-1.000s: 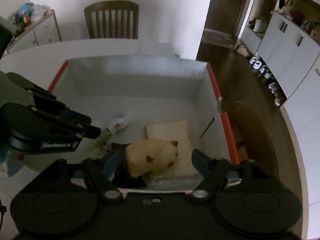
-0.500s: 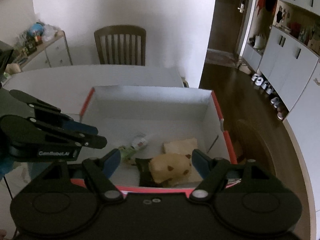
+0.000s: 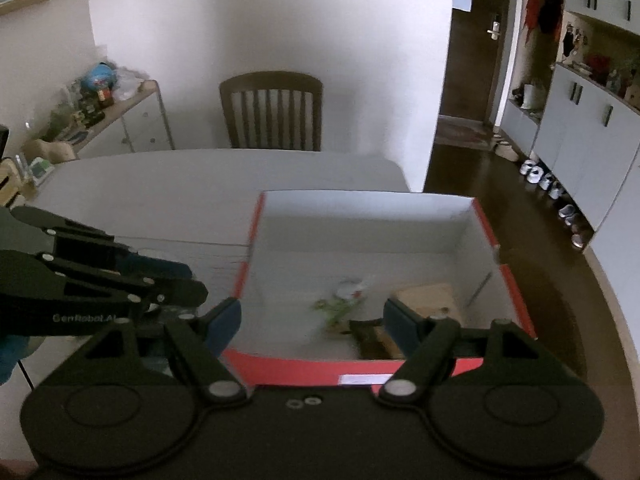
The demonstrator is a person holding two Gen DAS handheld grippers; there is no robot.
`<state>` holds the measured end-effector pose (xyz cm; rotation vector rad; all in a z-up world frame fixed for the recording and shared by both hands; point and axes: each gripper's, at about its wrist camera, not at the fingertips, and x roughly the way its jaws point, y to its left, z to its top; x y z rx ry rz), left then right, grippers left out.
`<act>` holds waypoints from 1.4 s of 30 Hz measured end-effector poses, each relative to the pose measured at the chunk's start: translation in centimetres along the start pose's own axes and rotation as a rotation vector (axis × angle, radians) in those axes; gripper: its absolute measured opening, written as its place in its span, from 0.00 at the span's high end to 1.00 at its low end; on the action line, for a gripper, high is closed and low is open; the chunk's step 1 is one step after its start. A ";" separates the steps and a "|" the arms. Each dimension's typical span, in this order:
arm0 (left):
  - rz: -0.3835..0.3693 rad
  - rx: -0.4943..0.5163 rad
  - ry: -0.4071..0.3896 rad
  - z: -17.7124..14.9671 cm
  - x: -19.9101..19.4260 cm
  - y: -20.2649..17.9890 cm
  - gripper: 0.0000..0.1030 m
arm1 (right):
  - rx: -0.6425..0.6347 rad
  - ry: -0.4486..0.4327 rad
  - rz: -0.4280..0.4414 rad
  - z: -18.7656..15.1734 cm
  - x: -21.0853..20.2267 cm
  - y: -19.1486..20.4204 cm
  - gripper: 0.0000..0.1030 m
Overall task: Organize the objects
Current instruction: 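Move both grippers back over the remaining table items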
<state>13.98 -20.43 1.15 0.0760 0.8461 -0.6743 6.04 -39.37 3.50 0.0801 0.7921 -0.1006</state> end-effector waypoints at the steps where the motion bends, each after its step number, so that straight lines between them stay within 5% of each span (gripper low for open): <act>1: 0.002 -0.005 -0.001 -0.4 -0.4 0.4 0.83 | -0.001 0.000 0.001 0.0 0.0 0.7 0.24; 19: 0.073 -0.146 0.027 -8.1 -6.5 10.5 0.82 | 0.068 0.039 0.045 -1.9 1.6 11.8 0.20; 20: 0.076 -0.155 0.030 -8.5 -6.7 11.0 0.81 | 0.065 0.040 0.043 -2.0 1.7 12.2 0.19; 24: 0.095 -0.165 0.033 -10.1 -7.4 12.5 0.46 | 0.054 0.049 0.044 -2.2 2.4 14.6 0.18; 28: 0.097 -0.167 0.046 -11.5 -7.9 14.1 0.44 | 0.048 0.063 0.040 -2.5 3.2 16.6 0.18; 42: 0.124 -0.207 0.056 -15.1 -7.1 18.9 0.11 | 0.049 0.129 0.000 -3.0 7.6 20.1 0.16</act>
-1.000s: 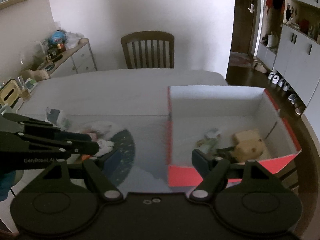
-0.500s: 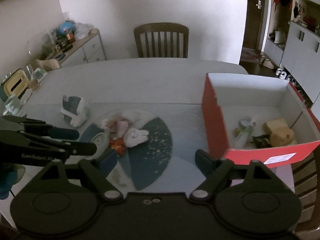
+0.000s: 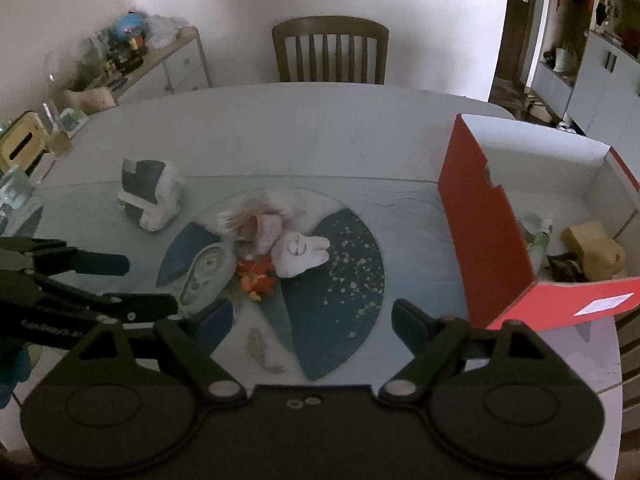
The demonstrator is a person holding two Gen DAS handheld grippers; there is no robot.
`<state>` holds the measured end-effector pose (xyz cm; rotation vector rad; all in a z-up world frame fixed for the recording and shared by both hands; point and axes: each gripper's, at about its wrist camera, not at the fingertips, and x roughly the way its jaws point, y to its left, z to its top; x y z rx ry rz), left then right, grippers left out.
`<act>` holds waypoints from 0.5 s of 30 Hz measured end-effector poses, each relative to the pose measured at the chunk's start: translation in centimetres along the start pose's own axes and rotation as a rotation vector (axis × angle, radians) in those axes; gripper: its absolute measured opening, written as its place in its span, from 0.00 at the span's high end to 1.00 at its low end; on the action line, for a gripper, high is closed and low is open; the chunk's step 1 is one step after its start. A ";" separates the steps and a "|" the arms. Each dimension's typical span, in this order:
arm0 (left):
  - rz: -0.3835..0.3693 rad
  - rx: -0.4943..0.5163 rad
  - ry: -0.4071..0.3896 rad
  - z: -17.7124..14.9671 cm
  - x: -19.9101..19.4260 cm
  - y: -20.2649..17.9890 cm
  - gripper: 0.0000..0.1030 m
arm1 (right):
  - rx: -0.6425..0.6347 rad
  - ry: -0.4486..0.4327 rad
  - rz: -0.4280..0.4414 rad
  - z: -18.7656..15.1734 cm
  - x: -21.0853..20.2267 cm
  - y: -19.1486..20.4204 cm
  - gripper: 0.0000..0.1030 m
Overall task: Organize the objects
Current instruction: 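Move both grippers back over the remaining table items, then grasp the white tape dispenser with the left gripper while the right gripper grasps the tooth plush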
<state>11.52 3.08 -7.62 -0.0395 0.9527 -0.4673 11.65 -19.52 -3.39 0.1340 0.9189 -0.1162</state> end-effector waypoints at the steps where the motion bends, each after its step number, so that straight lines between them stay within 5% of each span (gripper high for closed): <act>1: 0.008 0.002 -0.002 -0.1 0.3 0.2 0.00 | 0.000 0.002 -0.006 0.1 0.4 0.0 0.16; 15: 0.065 0.014 0.005 -0.9 4.8 1.6 0.00 | 0.002 0.022 -0.045 2.5 6.4 -0.5 0.16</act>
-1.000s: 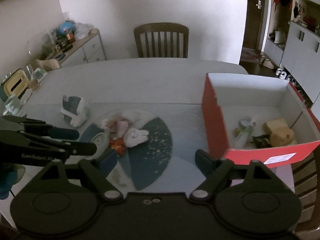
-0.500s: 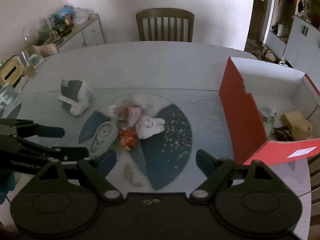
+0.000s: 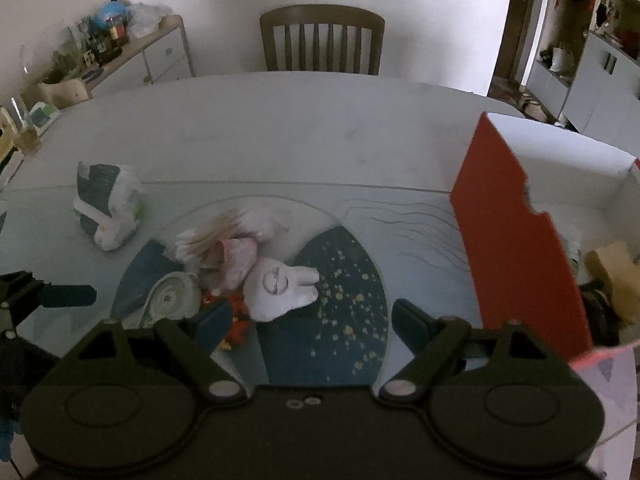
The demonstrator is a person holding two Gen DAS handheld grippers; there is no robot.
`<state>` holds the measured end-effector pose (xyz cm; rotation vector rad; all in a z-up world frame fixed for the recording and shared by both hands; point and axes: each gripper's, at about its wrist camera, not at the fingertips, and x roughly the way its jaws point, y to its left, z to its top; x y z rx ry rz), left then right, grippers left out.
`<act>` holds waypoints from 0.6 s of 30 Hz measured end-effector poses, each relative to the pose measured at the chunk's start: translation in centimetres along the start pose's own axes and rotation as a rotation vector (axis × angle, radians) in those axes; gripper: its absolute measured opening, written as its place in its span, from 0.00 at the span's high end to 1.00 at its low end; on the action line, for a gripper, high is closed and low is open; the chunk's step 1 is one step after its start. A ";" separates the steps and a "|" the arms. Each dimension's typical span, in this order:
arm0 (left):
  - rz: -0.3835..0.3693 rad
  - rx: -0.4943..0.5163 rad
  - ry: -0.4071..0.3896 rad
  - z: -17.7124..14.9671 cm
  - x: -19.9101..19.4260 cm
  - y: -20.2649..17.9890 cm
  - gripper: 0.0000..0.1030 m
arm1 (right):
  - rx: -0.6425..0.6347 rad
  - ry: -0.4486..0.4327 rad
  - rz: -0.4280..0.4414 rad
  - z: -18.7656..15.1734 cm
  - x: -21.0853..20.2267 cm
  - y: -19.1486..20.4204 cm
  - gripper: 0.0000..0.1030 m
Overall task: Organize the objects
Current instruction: 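Grasp the white tape dispenser with the left gripper while the right gripper grasps the tooth plush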
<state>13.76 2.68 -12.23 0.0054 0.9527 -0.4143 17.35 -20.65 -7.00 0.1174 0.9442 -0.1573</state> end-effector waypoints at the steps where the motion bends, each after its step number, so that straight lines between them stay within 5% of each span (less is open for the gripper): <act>1: 0.002 0.001 0.008 0.0 0.3 0.0 0.00 | 0.000 0.006 -0.002 0.1 0.4 0.0 0.16; 18: 0.042 0.050 -0.011 0.5 2.9 -0.8 0.00 | 0.011 0.078 -0.011 1.1 5.1 0.3 0.18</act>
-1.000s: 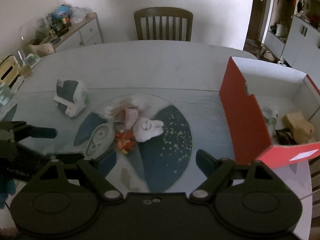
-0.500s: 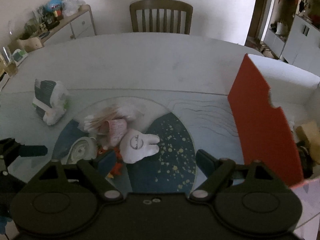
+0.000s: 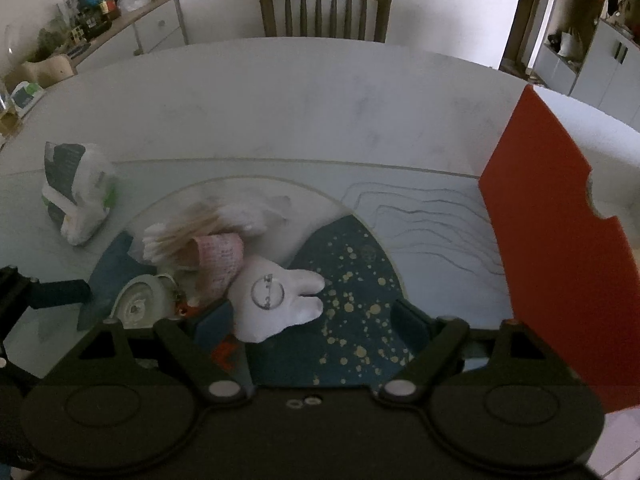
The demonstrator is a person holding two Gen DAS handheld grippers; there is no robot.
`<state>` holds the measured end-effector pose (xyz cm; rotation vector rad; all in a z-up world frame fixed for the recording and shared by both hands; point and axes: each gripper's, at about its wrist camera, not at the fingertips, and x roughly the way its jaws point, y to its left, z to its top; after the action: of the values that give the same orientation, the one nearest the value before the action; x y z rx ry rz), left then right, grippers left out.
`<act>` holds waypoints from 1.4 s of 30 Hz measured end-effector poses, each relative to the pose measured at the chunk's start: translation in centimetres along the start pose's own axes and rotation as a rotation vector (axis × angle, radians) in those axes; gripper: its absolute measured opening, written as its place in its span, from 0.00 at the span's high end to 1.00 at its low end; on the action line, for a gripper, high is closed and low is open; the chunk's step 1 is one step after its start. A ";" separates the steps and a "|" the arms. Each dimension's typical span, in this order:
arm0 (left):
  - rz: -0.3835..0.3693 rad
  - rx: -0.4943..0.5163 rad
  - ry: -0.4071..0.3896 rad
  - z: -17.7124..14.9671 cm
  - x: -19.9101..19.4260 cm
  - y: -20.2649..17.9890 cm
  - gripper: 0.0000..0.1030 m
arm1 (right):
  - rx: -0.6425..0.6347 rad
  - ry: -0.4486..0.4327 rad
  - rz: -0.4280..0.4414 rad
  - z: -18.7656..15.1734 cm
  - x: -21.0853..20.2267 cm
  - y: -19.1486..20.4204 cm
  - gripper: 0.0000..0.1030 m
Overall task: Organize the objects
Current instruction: 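Grasp the white tape dispenser with the left gripper while the right gripper grasps the tooth plush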
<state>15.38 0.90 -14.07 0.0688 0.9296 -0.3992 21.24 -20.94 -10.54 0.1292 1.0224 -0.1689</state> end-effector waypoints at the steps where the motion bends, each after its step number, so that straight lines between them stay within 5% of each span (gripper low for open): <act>1: 0.003 0.008 -0.002 0.1 0.1 -0.1 0.00 | 0.004 0.001 0.004 0.0 0.1 0.0 0.18; 9: 0.009 0.025 -0.007 0.4 0.6 -0.5 0.00 | 0.018 0.011 0.024 0.4 0.9 0.0 0.21; 14: 0.001 0.014 -0.009 0.4 0.4 -0.4 0.02 | 0.058 0.017 0.038 0.6 1.3 0.0 0.31; 24: -0.024 0.023 -0.013 1.0 -0.1 -0.6 0.50 | 0.068 0.014 0.085 0.6 0.9 0.3 0.55; 42: -0.022 -0.018 -0.009 1.4 -2.7 -0.8 0.50 | 0.156 -0.031 0.073 -1.1 -3.6 -2.3 0.58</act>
<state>14.70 0.65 -11.06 0.0402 0.9254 -0.4107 18.00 -22.66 -8.10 0.3047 0.9716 -0.1837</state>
